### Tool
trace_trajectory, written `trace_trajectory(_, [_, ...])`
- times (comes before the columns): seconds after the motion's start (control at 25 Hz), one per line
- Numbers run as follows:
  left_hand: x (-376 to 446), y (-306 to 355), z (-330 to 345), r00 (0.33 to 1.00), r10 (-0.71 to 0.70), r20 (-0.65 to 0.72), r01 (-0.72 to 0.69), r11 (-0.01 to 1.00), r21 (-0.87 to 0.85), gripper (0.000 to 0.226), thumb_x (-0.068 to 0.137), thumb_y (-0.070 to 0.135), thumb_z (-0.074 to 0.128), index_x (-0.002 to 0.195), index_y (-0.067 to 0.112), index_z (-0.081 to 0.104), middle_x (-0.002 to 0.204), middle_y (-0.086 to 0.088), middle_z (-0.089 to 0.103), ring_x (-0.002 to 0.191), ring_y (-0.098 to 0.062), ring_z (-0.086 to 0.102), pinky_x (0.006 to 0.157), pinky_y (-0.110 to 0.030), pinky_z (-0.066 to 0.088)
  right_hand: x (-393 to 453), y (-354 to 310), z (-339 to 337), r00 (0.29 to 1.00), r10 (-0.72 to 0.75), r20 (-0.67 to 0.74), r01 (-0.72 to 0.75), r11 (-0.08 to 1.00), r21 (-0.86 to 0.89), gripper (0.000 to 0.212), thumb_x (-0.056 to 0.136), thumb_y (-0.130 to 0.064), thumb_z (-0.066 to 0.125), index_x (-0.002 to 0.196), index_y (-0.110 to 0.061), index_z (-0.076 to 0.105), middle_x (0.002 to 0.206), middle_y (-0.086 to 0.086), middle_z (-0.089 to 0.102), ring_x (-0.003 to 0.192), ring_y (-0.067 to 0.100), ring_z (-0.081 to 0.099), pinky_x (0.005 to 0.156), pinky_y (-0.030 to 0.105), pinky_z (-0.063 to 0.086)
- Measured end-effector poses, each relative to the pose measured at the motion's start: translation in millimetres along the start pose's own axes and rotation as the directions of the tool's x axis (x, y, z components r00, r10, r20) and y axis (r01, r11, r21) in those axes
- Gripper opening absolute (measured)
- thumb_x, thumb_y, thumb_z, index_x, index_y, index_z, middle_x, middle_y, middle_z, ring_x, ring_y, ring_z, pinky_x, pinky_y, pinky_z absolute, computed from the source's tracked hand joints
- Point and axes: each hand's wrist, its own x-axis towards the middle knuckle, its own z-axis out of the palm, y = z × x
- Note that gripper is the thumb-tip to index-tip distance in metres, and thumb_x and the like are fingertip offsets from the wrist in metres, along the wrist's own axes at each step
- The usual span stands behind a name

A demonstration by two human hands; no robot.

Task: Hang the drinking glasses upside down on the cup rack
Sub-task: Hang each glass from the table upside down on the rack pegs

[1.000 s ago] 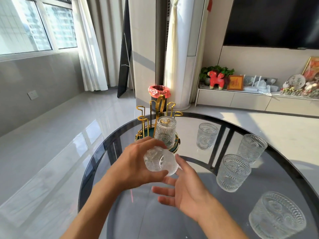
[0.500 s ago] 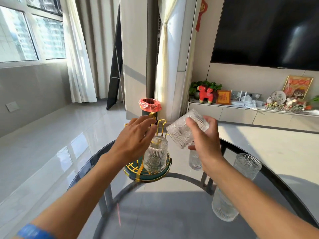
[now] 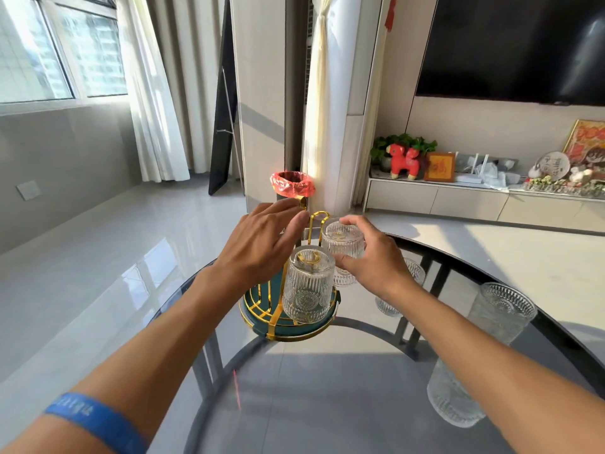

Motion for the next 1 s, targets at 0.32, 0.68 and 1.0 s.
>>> trace_trajectory(0.32, [0,7,3,0.998,-0.059,0.019,0.058,0.998,0.038,0.058,0.099,0.053,0.024,0.121,0.015,0.063,0.135,-0.004,0.058,0.122,-0.024,0.049,0.089,-0.036,0.035,-2,8,10,0.994,0.077,0.072,-0.071,0.993,-0.090,0.058,0.078,-0.034,0.074,0.128,-0.039,0.047,0.131,0.002,0.054,0.102,0.024,0.054,0.073,0.033,0.044])
trace_trajectory(0.68, [-107,103,19,0.992,-0.125,-0.005,0.119,0.957,-0.263,0.059,0.092,0.045,0.048,0.147,0.024,0.038,0.154,0.001,0.039,0.142,-0.013,0.031,0.114,-0.033,0.025,-120,7,-66,0.986,0.046,0.161,0.032,0.892,-0.451,0.052,0.078,-0.038,0.062,0.127,-0.026,0.049,0.146,0.000,0.038,0.126,0.030,0.040,0.097,0.046,0.039])
trace_trajectory(1.0, [-157,137,32,0.936,-0.243,0.252,0.314,0.903,-0.293,0.054,0.094,0.036,0.054,0.145,0.031,0.039,0.148,0.009,0.045,0.137,-0.012,0.037,0.104,-0.023,0.024,-149,23,-120,0.784,0.474,0.401,-0.099,0.733,-0.673,0.088,0.068,-0.054,0.071,0.142,-0.028,0.031,0.146,0.001,0.039,0.120,0.029,0.052,0.091,0.043,0.047])
